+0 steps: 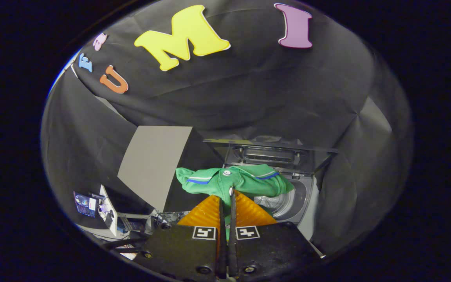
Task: Put the clothes into the washing machine and then close the washing machine lid.
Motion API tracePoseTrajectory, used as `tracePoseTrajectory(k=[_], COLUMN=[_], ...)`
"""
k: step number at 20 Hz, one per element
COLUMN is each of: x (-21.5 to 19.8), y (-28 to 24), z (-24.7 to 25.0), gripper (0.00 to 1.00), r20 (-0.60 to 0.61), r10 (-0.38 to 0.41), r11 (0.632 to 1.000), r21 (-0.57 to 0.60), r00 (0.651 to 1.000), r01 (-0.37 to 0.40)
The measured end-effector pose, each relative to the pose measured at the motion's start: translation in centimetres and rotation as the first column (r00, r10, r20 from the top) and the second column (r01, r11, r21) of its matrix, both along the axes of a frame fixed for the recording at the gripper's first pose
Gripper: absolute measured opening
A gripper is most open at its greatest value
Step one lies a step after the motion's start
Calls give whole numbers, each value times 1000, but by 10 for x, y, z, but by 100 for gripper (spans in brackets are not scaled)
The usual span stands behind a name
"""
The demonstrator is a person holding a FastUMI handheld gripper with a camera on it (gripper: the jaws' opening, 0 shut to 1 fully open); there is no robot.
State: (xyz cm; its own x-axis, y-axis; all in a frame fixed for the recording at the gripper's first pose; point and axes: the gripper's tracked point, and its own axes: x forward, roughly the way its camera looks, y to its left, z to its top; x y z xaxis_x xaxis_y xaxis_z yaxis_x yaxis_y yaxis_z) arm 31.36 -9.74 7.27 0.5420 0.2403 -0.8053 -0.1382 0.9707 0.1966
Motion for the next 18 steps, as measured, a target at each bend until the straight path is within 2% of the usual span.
tracePoseTrajectory(k=[4, 6, 12, 18], x=[-1, 4, 12, 31], y=[-25, -34, -37, -30], z=[-24, -44, -97, -148], gripper=[6, 6, 6, 5], r20=[-24, -38, -93, -69], r10=[-17, -57, -97, -89], r11=[1000, 997, 995, 993], r21=[-25, -45, -40, -89], r00=[1000, 998, 991, 994], r01=[16, 55, 94, 82])
